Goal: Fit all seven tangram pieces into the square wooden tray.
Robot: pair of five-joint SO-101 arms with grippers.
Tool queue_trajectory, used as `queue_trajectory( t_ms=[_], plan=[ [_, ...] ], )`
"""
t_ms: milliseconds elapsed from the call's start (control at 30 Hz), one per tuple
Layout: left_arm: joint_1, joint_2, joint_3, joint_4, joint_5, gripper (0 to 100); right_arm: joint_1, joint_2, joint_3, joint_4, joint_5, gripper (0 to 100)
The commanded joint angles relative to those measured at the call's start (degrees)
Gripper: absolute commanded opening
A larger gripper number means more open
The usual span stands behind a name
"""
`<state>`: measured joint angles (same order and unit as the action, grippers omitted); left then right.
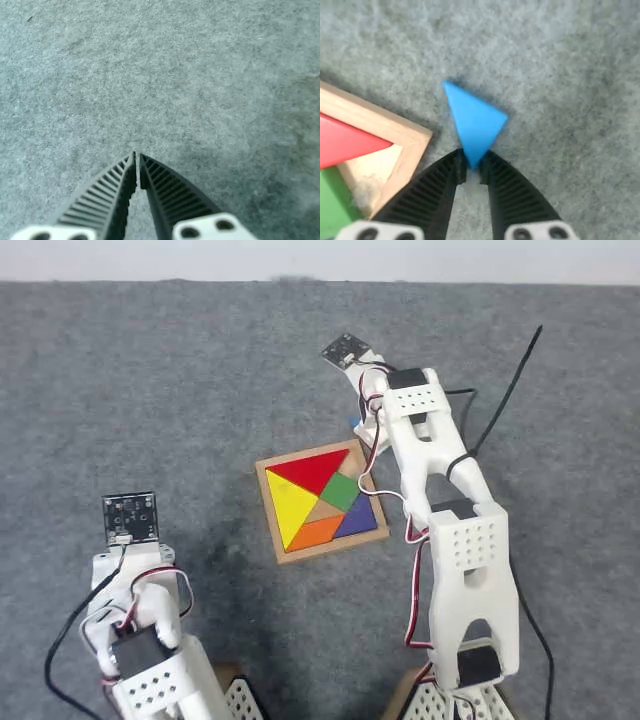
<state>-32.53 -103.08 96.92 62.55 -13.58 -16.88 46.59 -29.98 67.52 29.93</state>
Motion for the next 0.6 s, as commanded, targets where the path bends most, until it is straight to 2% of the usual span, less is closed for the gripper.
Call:
queue_trajectory(
  t_ms=[0,467,567],
  plan=[
    [0.0,-0.9,-0.5,0.2,-0.6,2,-0.5,-1.4,-1.8,2.0,-0.8,2.0],
    [0.0,-0.9,-0.5,0.2,-0.6,2,-0.8,-7.7,-1.8,6.7,-0.9,2.4],
    [0.0,-0.9,-0.5,0.2,-0.6,2,-0.7,-10.0,-1.8,8.0,-1.0,7.2]
  ],
)
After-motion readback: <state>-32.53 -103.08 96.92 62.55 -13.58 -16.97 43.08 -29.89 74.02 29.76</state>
